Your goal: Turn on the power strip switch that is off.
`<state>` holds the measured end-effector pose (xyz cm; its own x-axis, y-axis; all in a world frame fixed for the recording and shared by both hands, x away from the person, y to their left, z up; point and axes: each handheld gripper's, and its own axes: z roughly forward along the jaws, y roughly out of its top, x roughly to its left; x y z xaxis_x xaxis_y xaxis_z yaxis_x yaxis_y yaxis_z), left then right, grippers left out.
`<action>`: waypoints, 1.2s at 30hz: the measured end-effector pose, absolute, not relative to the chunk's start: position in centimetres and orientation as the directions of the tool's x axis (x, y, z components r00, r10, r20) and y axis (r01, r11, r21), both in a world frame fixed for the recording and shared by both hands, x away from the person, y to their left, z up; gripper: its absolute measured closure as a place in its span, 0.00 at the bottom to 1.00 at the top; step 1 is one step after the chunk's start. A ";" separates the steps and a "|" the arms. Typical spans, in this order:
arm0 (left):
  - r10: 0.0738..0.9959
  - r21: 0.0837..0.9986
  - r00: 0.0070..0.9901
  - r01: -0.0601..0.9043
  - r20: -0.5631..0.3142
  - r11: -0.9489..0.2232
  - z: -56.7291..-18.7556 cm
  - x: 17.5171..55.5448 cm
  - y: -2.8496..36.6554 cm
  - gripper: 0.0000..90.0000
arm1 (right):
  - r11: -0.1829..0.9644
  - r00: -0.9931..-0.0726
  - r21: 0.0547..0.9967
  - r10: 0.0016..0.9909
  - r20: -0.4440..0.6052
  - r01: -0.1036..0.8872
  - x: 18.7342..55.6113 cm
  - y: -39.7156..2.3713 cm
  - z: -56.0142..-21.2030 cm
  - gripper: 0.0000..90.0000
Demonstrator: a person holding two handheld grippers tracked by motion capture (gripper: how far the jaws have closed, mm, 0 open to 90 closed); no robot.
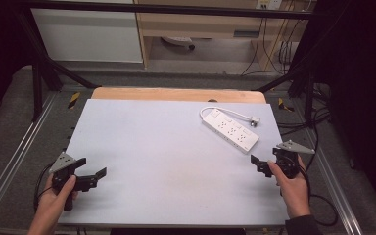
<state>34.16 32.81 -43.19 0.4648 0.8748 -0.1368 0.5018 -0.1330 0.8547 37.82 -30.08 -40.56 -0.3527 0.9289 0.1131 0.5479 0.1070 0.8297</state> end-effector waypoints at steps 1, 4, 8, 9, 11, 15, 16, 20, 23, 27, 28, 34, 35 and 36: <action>0.875 0.854 0.464 0.504 -0.139 -0.131 -43.2 34.2 32.8 0.07 | 0.106 -0.352 0.832 0.929 0.112 0.545 38.0 -30.0 -40.4 0.05; 0.874 0.851 0.465 0.509 -0.143 -0.132 -43.3 34.1 32.8 0.07 | 0.109 -0.349 0.835 0.931 0.105 0.540 38.5 -30.0 -40.0 0.05; 0.873 0.847 0.467 0.514 -0.141 -0.138 -43.4 34.2 32.8 0.07 | 0.110 -0.348 0.840 0.932 0.097 0.530 39.2 -30.0 -39.3 0.05; 0.873 0.846 0.466 0.516 -0.142 -0.137 -43.4 34.2 32.7 0.07 | 0.108 -0.347 0.843 0.933 0.098 0.527 39.3 -30.0 -39.0 0.05; 0.873 0.845 0.467 0.516 -0.141 -0.140 -43.5 34.2 32.7 0.07 | 0.112 -0.351 0.847 0.932 0.091 0.519 39.7 -29.9 -38.5 0.05; 0.873 0.842 0.468 0.520 -0.140 -0.144 -43.6 34.2 32.7 0.07 | 0.106 -0.352 0.855 0.931 0.094 0.507 40.3 -29.8 -37.5 0.05; 0.873 0.841 0.468 0.521 -0.141 -0.144 -43.6 34.2 32.7 0.07 | 0.110 -0.354 0.856 0.931 0.090 0.506 40.5 -29.8 -37.3 0.05; 0.873 0.839 0.468 0.523 -0.139 -0.147 -43.6 34.3 32.7 0.07 | 0.107 -0.352 0.860 0.932 0.089 0.500 40.9 -29.5 -36.7 0.05; 0.872 0.838 0.468 0.526 -0.140 -0.148 -43.6 34.2 32.6 0.07 | 0.115 -0.358 0.861 0.930 0.083 0.496 41.0 -29.5 -36.6 0.05; 0.876 0.836 0.462 0.529 -0.140 -0.145 -43.7 34.3 32.7 0.07 | 0.114 -0.358 0.861 0.930 0.084 0.497 41.2 -29.4 -36.5 0.05; 0.876 0.836 0.461 0.529 -0.140 -0.144 -43.7 34.3 32.7 0.07 | 0.113 -0.356 0.860 0.931 0.084 0.497 41.2 -29.4 -36.5 0.05; 0.876 0.834 0.463 0.532 -0.139 -0.149 -43.7 34.3 32.6 0.07 | 0.111 -0.351 0.861 0.933 0.082 0.496 41.4 -29.7 -36.2 0.05; 0.876 0.833 0.462 0.533 -0.138 -0.150 -43.7 34.3 32.6 0.07 | 0.112 -0.352 0.861 0.932 0.081 0.496 41.5 -29.7 -36.1 0.05; 0.876 0.832 0.462 0.534 -0.138 -0.150 -43.8 34.3 32.6 0.07 | 0.112 -0.349 0.861 0.934 0.079 0.496 41.6 -29.7 -36.1 0.05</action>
<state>34.30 32.60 -43.75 0.4616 0.8763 -0.1381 0.5335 -0.1498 0.8324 41.61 -29.71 -36.09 -0.3491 0.9337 0.0795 0.4960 0.1122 0.8610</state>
